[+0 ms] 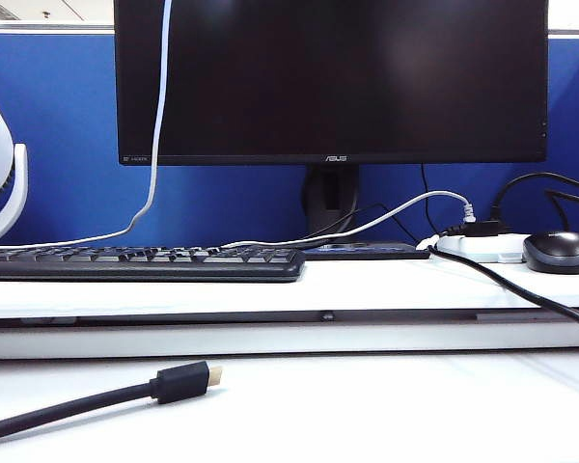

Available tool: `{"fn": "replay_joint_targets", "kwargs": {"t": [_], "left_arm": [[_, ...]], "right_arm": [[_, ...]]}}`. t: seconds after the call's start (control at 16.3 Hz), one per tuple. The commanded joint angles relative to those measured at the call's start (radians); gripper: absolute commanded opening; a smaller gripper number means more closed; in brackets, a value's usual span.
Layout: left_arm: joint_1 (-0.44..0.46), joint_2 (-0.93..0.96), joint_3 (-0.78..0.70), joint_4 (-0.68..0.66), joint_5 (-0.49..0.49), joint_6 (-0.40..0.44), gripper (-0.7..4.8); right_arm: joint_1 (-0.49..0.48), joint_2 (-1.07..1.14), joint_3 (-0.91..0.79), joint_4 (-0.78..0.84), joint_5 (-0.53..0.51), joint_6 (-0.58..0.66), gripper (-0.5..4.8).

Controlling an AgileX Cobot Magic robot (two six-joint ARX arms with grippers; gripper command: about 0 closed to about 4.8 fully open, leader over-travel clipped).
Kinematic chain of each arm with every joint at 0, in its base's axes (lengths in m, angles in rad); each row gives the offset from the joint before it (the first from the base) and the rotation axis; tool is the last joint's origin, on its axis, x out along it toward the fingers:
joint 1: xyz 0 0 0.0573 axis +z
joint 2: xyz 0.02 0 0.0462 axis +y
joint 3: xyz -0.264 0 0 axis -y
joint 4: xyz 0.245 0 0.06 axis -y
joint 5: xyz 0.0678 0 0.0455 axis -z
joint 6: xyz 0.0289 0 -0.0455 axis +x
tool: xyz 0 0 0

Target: Pick up the Type-C charging cable and the charging base, insert one end of the Type-C charger into the corresponding slot on the base, and finally place the plugged-in charger back on the table.

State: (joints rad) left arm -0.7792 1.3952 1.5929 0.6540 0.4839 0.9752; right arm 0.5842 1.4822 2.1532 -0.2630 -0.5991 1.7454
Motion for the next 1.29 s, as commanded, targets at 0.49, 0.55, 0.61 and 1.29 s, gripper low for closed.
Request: {"fn": "replay_joint_targets", "kwargs": {"t": [0.49, 0.55, 0.61, 1.29], "left_arm": [[0.001, -0.014, 0.003, 0.024, 0.03, -0.248, -0.05], [0.001, -0.014, 0.003, 0.024, 0.037, -0.28, -0.05], [0.001, -0.014, 0.003, 0.024, 0.037, -0.298, -0.05], [0.001, -0.014, 0.003, 0.013, 0.062, -0.327, -0.05]], "right_arm": [[0.004, -0.008, 0.009, 0.015, -0.05, -0.019, -0.06], [0.004, -0.008, 0.009, 0.019, -0.05, -0.018, -0.06], [0.004, -0.008, 0.009, 0.025, -0.05, -0.018, -0.06], [0.028, 0.001, 0.008, 0.005, -0.032, -0.019, -0.06]]}}
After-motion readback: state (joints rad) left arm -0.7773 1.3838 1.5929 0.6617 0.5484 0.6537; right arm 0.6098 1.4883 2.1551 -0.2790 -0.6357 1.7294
